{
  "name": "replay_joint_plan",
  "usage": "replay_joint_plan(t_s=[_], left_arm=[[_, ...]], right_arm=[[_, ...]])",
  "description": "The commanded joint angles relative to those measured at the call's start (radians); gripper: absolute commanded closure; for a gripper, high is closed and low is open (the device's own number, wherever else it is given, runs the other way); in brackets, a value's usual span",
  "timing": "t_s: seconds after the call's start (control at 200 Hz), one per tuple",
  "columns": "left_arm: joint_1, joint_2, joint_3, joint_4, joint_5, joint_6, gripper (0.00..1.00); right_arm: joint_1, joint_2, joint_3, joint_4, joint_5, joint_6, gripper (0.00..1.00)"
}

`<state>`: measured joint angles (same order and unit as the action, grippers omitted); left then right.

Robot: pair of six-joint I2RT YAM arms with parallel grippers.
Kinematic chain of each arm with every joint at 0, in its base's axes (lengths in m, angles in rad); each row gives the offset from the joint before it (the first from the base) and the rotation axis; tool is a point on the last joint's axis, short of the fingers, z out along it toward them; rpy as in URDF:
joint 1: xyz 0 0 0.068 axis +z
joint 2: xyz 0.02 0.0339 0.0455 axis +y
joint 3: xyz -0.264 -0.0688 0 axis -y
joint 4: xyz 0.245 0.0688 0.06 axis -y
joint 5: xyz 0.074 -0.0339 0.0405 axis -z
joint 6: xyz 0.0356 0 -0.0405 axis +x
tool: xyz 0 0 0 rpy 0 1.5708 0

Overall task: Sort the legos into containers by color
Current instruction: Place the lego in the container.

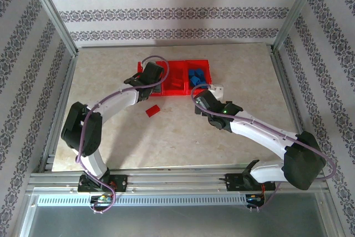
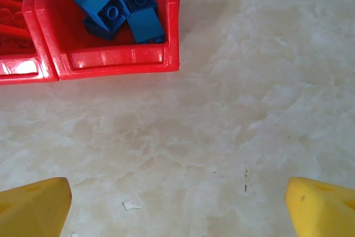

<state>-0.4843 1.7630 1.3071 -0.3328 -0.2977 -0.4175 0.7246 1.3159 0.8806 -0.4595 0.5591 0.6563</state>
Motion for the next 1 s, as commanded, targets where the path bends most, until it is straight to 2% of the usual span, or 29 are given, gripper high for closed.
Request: replay_joint_plan(t_s=[0.0,0.455,0.545,0.845,0.954,0.994], left_arm=[[0.037,0.064,0.071,-0.015,-0.002,0.043,0.86],[0.114,0.344,0.356,-0.105,-0.027,0.033,0.81],[0.119,0.374,0.388,-0.112,-0.029,0.017,0.77],[0.12,0.377,0.395,-0.116,-0.058,-0.029,0.66],[0.122,0.368,0.388,-0.116,-0.083,-0.045,0.55],[0.121,0.363,0.388,-0.117,-0.088,-0.047,0.54]], right_arm=[[0.014,0.011,0.009,0.003,0.003,0.019,0.02],[0.051,0.052,0.035,0.0,-0.01,0.034,0.02],[0.058,0.061,0.04,0.001,-0.013,0.035,0.02],[0.074,0.104,0.058,0.002,-0.035,0.043,0.02],[0.078,0.124,0.074,0.001,-0.041,0.039,0.02],[0.08,0.131,0.082,0.001,-0.042,0.036,0.02]])
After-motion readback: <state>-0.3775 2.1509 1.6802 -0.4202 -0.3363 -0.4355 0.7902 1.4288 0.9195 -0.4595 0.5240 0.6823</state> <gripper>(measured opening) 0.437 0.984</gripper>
